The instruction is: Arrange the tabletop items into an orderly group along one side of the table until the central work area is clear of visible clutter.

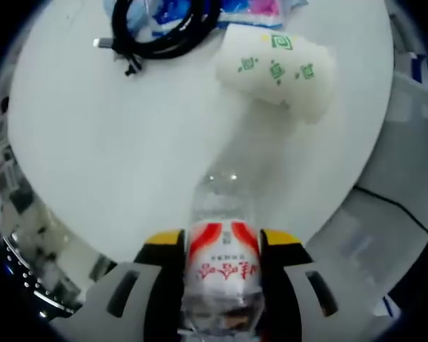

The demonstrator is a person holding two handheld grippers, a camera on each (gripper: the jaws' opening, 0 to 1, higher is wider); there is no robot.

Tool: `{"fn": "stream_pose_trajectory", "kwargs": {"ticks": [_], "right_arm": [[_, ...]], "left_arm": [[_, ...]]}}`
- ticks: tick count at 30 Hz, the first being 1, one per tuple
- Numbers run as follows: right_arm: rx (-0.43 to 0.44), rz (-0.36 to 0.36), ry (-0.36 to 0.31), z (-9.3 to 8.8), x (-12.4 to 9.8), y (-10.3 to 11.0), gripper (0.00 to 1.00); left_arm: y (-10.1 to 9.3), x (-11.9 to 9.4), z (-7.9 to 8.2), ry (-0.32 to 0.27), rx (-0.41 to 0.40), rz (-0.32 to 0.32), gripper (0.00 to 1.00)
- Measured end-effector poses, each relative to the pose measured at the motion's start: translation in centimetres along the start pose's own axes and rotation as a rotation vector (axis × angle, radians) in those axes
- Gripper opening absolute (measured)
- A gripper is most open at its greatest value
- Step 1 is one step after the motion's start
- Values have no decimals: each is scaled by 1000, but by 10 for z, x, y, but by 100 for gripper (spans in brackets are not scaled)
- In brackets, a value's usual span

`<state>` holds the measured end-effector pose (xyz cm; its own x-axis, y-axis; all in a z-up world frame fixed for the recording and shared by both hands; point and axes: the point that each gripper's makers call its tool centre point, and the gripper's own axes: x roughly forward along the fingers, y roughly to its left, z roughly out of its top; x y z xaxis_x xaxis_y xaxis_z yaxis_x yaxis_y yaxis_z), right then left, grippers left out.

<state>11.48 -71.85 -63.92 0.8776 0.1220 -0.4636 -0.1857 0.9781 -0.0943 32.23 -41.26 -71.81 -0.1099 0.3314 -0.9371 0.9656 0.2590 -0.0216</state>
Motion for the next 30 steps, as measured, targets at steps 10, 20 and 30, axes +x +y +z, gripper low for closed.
{"fn": "stream_pose_trajectory", "kwargs": {"ticks": [10, 20, 30], "right_arm": [[0, -11, -1, 0, -1, -2, 82], [2, -15, -7, 1, -1, -3, 82], [4, -11, -14, 2, -1, -2, 82]], "left_arm": [[-3, -3, 21, -33, 55, 27, 37], [-3, -4, 29, -59, 68, 42, 34], [-5, -17, 41, -173, 49, 24, 44]]}}
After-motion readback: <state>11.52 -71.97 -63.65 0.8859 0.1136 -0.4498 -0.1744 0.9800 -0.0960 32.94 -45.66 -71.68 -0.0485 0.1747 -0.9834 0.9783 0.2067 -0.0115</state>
